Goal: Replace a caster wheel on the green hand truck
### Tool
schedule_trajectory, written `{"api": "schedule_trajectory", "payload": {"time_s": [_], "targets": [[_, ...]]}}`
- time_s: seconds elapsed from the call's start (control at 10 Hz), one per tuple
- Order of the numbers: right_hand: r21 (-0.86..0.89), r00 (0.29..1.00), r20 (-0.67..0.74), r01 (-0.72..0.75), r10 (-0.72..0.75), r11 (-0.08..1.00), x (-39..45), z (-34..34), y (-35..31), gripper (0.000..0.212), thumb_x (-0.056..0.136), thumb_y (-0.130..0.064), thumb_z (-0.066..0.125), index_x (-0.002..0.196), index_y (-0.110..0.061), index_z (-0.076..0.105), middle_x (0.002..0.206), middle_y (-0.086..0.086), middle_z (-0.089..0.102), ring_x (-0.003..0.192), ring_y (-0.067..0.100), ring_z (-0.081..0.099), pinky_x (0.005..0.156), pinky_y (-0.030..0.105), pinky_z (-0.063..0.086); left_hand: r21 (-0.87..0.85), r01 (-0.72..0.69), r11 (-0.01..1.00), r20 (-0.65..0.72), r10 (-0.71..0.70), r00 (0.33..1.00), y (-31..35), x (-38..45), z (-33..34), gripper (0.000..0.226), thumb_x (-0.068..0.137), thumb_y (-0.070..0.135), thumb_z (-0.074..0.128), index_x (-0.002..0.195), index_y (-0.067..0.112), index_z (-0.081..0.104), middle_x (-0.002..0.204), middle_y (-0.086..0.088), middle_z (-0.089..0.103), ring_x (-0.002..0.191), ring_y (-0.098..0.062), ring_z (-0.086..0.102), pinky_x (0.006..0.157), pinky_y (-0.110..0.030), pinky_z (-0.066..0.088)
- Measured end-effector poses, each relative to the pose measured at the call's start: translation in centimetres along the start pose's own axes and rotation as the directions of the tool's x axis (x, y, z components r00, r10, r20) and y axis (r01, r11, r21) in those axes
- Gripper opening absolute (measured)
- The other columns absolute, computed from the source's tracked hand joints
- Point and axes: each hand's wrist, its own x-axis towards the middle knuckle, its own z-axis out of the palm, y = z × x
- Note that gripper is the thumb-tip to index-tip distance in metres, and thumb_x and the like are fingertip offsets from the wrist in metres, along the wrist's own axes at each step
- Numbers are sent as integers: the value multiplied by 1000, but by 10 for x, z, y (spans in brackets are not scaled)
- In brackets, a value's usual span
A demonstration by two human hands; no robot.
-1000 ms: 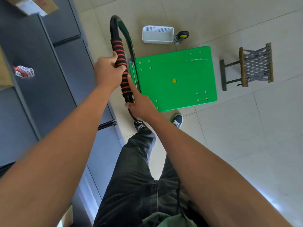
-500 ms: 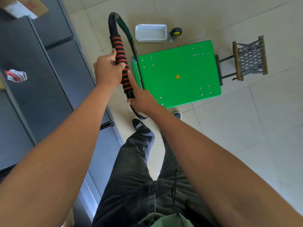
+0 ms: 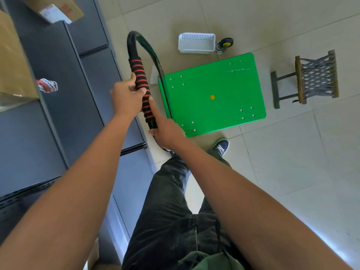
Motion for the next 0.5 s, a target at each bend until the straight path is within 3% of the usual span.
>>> {"api": "schedule_trajectory", "payload": {"time_s": [0.2,0.3,0.4,0.5], "targets": [[3,1000,7,26,-26,1000,-3,1,2,102,97,-19,63,158,-46,-15,93,15,64,73,29,61,67,39,52,-23,35,999,5,-35,999,-1,-9,-7,61,85,16,74,142,25,55,101,12,74,91,-5,71,82,-42,63],[4,1000,4,-2,2,1000,-4,-5,13,86,97,-24,62,162,-38,8,109,16,70,93,34,68,83,46,57,115,-35,993,-44,40,998,7,-18,-6,60,91,19,72,147,19,50,123,2,70,108,-12,65,99,-31,53],[-33,997,-21,-73,72,997,-15,-19,30,60,101,-30,56,157,-27,35,136,15,65,122,36,61,103,51,50,296,-156,942,-41,176,984,13,-35,-4,57,96,23,66,150,14,47,145,-8,52,131,-22,49,107,-26,37],[-29,986,-85,-148,145,989,-25,-39,57,51,102,-33,54,151,-23,47,138,13,63,125,34,60,106,49,49,418,-296,859,-1,326,945,10,-46,7,52,96,31,62,143,12,54,153,-7,44,139,-28,39,113,-43,36]]}}
